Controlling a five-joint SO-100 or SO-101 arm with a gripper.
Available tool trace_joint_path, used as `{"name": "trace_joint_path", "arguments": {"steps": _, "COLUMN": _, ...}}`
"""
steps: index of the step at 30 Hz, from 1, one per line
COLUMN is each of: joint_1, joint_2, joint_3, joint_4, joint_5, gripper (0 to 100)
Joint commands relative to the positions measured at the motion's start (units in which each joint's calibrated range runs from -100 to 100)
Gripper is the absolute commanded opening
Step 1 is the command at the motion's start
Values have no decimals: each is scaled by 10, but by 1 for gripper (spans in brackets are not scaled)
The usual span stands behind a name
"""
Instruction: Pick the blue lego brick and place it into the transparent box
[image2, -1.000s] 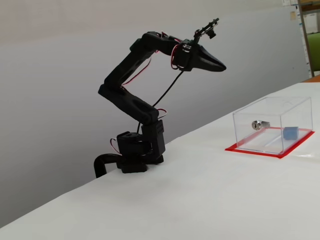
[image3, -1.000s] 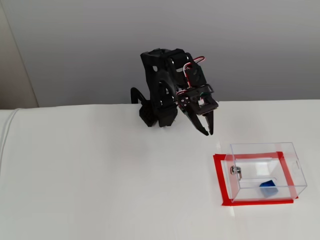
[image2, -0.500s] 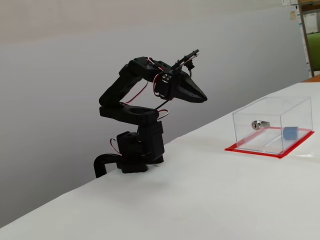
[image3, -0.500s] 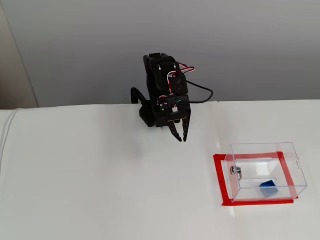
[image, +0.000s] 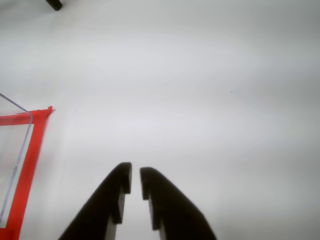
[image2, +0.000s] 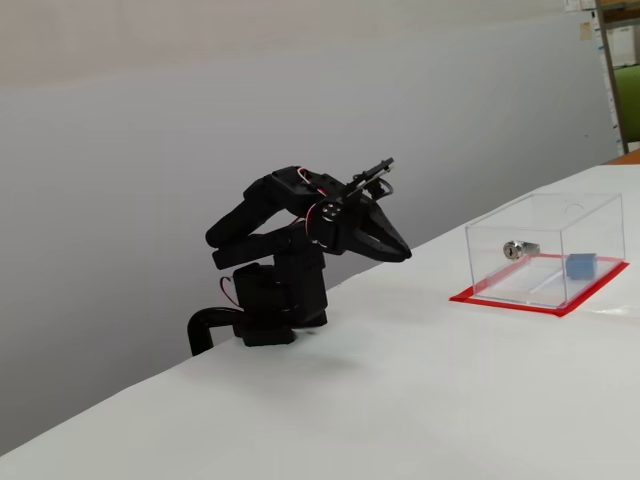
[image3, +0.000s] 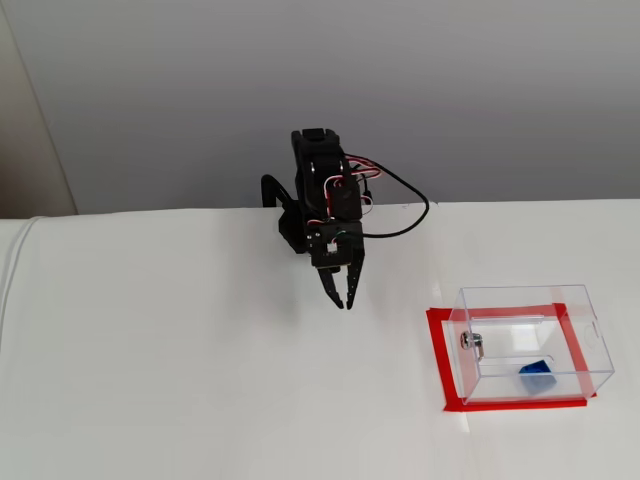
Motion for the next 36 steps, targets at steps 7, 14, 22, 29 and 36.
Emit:
{"name": "trace_joint_path", "arguments": {"steps": 7, "joint_1": 22, "joint_2": -9, "joint_3": 133, "joint_4": -114, "joint_5": 35, "gripper": 2}}
{"name": "trace_joint_path", "arguments": {"steps": 14, "joint_1": 64, "joint_2": -9, "joint_3": 180, "joint_4": -142, "joint_5": 37, "gripper": 2}}
{"name": "trace_joint_path", "arguments": {"steps": 22, "joint_1": 68, "joint_2": -10, "joint_3": 180, "joint_4": -110, "joint_5": 60, "gripper": 2}}
{"name": "trace_joint_path", "arguments": {"steps": 29, "joint_1": 68, "joint_2": -10, "joint_3": 180, "joint_4": -46, "joint_5": 60, "gripper": 2}}
{"name": "trace_joint_path", "arguments": {"steps": 36, "joint_1": 68, "joint_2": -8, "joint_3": 180, "joint_4": -30, "joint_5": 60, "gripper": 2}}
